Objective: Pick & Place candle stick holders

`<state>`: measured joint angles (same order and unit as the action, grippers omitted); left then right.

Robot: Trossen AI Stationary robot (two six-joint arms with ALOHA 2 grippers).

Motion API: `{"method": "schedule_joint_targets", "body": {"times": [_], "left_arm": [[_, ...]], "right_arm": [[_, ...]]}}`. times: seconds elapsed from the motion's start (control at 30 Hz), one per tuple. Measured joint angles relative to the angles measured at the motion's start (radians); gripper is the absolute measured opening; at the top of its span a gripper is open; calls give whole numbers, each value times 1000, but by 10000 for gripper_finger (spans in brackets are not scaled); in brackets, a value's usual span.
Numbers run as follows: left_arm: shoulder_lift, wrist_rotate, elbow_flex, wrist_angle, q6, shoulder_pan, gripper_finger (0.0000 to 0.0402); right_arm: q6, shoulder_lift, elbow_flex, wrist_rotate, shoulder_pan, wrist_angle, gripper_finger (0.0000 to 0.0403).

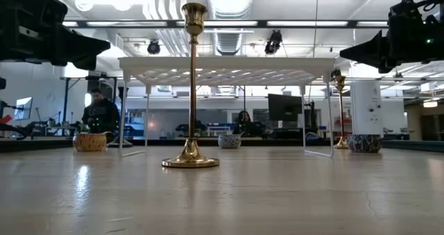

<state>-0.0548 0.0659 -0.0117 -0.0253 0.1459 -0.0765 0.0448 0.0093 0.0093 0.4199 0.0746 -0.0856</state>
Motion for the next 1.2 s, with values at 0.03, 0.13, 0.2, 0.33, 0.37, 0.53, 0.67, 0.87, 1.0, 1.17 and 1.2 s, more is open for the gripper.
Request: {"method": "schedule_joint_targets", "body": {"times": [0.03, 0.13, 0.2, 0.33, 0.37, 0.53, 0.67, 0.87, 1.0, 1.17, 1.2], "left_arm": [[0, 0, 0, 0, 0, 0, 14], [0, 0, 0, 0, 0, 0, 14], [0, 0, 0, 0, 0, 0, 14], [0, 0, 0, 0, 0, 0, 14], [0, 0, 0, 0, 0, 0, 14], [0, 0, 0, 0, 0, 0, 14], [0, 0, 0, 0, 0, 0, 14], [0, 0, 0, 0, 0, 0, 14], [0, 0, 0, 0, 0, 0, 14], [0, 0, 0, 0, 0, 0, 14], [0, 0, 0, 0, 0, 0, 14]], "right_arm": [[0, 0, 0, 0, 0, 0, 8], [0, 0, 0, 0, 0, 0, 8], [0, 0, 0, 0, 0, 0, 8], [0, 0, 0, 0, 0, 0, 8], [0, 0, 0, 0, 0, 0, 8], [76, 0, 0, 0, 1, 0, 8], [225, 0, 0, 0, 0, 0, 8], [193, 1, 0, -1, 0, -38, 8], [47, 1, 0, -1, 0, -89, 8], [13, 0, 0, -1, 0, -108, 8], [5, -1, 0, -1, 0, -108, 8]]}}
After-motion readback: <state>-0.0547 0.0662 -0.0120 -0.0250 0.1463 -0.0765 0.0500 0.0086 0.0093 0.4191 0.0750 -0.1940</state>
